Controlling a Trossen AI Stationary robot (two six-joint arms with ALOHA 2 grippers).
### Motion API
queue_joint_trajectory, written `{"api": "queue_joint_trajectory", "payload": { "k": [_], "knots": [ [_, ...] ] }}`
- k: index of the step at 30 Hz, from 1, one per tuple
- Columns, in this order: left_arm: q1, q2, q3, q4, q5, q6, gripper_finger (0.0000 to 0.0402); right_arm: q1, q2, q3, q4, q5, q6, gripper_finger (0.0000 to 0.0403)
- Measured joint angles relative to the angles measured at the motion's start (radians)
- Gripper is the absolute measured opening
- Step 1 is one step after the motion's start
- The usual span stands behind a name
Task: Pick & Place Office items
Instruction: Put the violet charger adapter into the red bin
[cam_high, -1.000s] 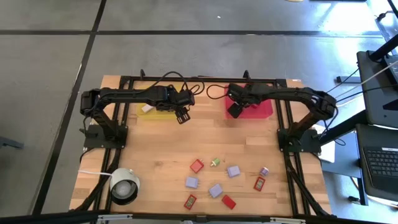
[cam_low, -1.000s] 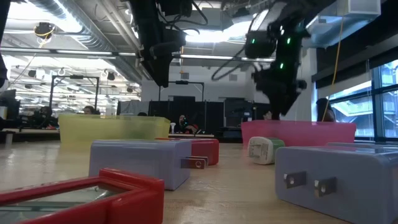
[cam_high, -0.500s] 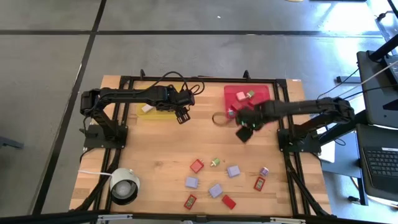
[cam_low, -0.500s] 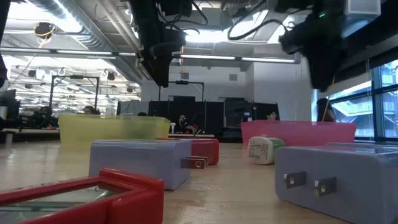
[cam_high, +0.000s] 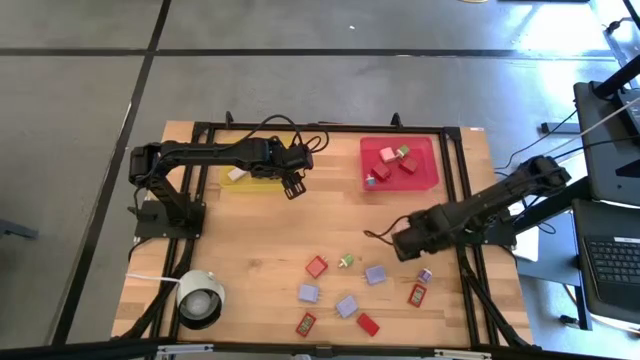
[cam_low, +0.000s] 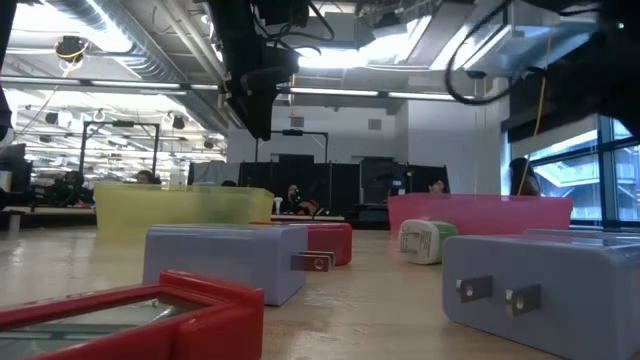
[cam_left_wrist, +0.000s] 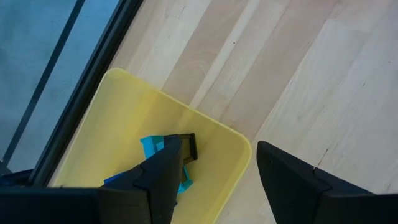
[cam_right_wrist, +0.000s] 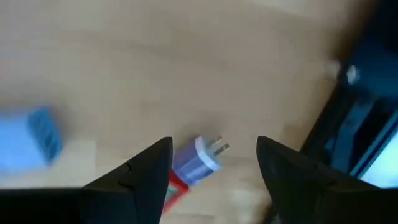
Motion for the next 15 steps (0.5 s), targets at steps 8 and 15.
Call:
{"api": "queue_joint_trajectory", "payload": {
  "k": [8,15],
  "knots": [
    [0.0,0.0,0.0,0.0,0.001,0.0,0.0203,0.15,0.0,-0.08,0.174,-0.005,0.477,0.0244],
    [0.0,0.0,0.0,0.0,0.001,0.0,0.0202,0.241,0.005,-0.132,0.292,-0.023,0.717,0.0245]
  ]
}}
